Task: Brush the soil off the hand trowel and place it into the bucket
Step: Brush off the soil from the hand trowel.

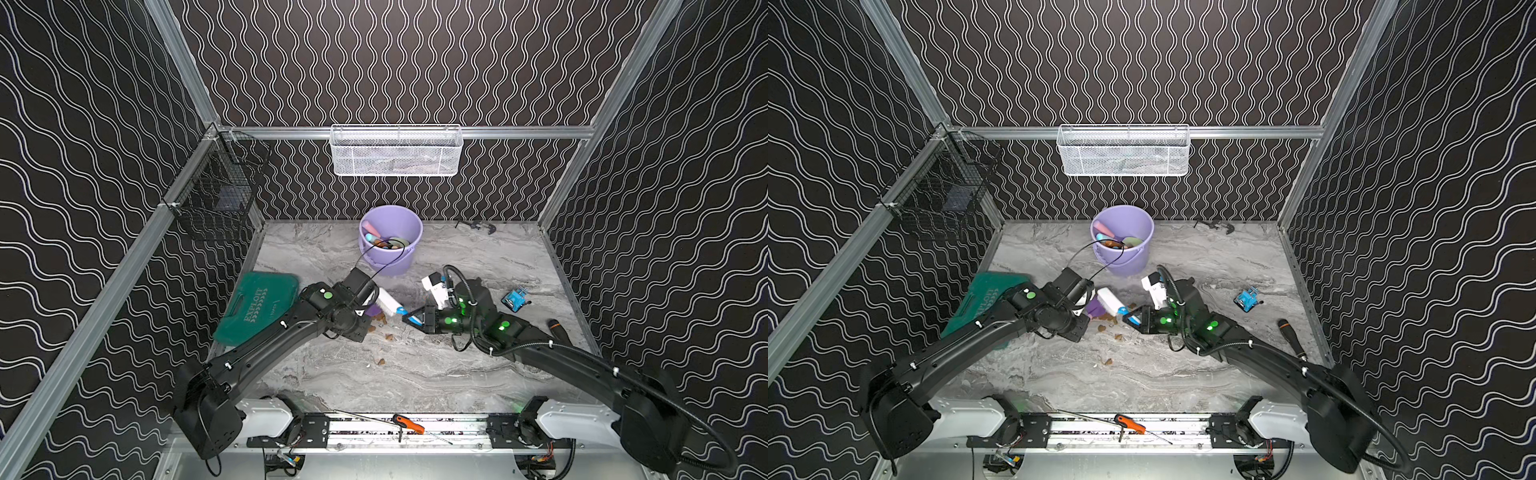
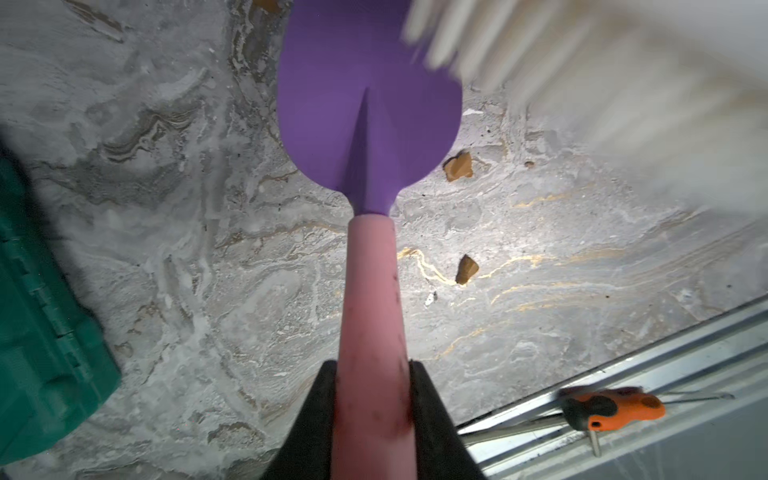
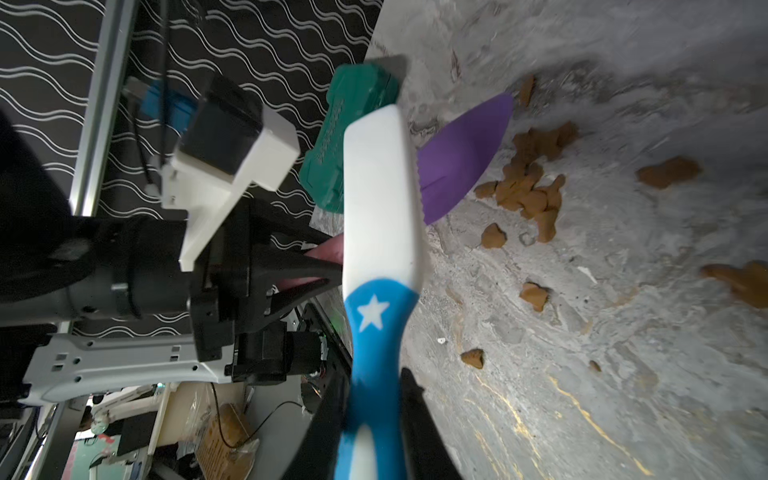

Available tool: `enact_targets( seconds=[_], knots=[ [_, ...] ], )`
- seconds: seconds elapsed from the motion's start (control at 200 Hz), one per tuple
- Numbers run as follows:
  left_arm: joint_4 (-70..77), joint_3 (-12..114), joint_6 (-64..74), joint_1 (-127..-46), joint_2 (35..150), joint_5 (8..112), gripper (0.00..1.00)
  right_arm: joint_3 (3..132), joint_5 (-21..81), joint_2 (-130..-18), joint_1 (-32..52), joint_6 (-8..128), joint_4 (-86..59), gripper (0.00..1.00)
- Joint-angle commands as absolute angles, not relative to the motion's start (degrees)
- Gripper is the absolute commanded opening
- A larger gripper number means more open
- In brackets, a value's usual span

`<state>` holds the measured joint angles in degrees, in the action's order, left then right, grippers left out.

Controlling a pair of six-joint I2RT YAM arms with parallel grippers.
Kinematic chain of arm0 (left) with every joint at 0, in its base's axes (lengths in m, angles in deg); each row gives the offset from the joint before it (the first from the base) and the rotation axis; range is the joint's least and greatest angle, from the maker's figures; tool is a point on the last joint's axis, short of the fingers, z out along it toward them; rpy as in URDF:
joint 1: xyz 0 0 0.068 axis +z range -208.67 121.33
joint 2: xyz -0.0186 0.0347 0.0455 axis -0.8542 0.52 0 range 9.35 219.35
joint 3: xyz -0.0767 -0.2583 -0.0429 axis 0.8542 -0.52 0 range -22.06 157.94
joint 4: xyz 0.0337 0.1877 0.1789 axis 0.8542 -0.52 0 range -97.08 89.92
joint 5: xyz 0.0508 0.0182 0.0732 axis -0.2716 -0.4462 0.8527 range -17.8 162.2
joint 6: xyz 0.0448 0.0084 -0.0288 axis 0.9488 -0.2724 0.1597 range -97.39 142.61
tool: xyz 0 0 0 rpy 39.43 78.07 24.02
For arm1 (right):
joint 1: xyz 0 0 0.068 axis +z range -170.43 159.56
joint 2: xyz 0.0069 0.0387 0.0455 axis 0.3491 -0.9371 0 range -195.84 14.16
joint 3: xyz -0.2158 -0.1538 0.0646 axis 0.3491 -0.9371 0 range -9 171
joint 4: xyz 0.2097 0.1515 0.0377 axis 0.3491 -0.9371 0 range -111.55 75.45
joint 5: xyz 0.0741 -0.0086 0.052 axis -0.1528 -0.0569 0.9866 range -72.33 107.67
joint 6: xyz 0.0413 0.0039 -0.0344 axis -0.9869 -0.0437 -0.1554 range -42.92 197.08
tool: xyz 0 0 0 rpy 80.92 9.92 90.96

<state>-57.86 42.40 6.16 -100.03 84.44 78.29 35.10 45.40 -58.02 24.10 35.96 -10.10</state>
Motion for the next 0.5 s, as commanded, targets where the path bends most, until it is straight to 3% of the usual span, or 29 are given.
enact_targets(
  seconds=[0.0, 0.255, 0.495],
  knots=[
    [-58.57, 41.96, 5.79, -101.11, 83.49, 81.57, 0.00, 37.86, 47.89, -61.33, 26.19, 37.21, -7.86, 0.00],
    [-59.77, 42.13, 5.40, -101.82, 83.04, 83.13, 0.00, 39.13, 46.39, -68.31, 25.95, 38.14, -12.18, 0.00],
    [-60.02, 42.74, 5.24, -101.88, 81.50, 83.07, 0.00, 38.96, 41.08, -67.75, 19.55, 40.43, -16.73, 0.00]
  ],
)
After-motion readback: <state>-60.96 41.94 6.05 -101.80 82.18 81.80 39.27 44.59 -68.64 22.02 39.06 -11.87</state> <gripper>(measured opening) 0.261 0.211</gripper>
